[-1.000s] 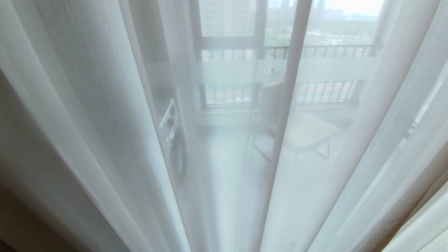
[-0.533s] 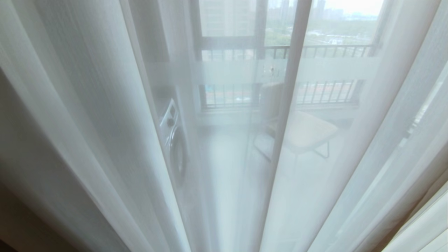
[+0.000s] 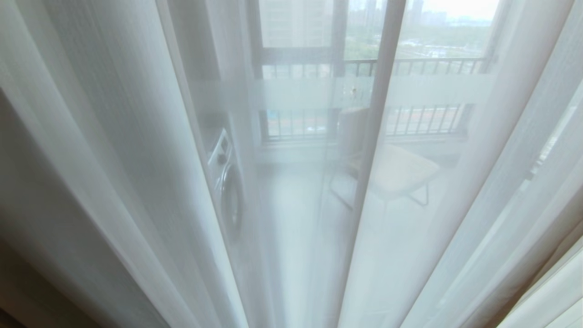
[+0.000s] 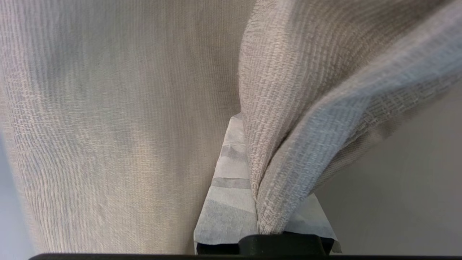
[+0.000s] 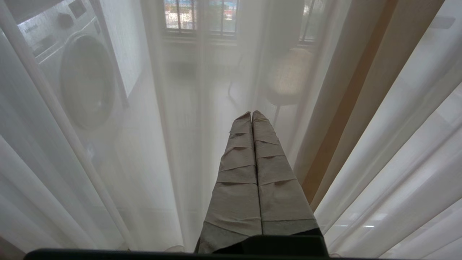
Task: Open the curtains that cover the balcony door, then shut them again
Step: Close the outer curtains on both sides
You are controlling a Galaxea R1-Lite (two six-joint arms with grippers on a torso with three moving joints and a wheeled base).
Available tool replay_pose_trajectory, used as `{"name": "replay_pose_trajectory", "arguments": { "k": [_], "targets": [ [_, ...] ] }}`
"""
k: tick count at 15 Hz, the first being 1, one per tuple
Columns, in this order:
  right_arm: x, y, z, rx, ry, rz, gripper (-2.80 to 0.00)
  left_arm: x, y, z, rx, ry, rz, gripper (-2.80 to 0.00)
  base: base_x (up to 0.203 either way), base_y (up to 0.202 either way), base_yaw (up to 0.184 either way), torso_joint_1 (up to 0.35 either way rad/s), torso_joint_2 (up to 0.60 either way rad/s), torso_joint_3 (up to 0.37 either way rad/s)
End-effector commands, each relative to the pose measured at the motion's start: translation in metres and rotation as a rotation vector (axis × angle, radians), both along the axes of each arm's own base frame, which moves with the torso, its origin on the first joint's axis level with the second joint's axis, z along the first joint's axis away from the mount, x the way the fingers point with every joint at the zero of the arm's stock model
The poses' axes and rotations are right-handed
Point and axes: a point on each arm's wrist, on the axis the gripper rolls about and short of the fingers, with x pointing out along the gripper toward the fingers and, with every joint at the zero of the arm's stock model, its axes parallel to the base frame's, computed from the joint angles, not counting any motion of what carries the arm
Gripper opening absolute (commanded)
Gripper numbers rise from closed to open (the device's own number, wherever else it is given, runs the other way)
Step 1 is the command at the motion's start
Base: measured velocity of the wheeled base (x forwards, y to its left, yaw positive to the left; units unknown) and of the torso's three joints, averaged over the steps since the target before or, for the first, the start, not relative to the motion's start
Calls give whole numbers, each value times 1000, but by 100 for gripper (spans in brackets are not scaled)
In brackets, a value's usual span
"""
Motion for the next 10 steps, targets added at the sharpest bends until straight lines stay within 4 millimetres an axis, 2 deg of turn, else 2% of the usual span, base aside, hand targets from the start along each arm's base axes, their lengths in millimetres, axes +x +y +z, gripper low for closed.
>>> {"name": "replay_pose_trajectory", "arguments": {
  "k": [1, 5, 10],
  "targets": [
    [0, 0, 0, -1, 0, 1, -280, -9, -26, 12, 12, -2, -29, -280, 0, 0, 0, 0, 0, 0],
    [0, 0, 0, -1, 0, 1, -280, -20, -64, 13, -17, 21, -122, -280, 0, 0, 0, 0, 0, 0],
    [0, 0, 0, -1, 0, 1, -280, -23, -116, 15, -26, 29, -286, -280, 0, 0, 0, 0, 0, 0]
  ]
}}
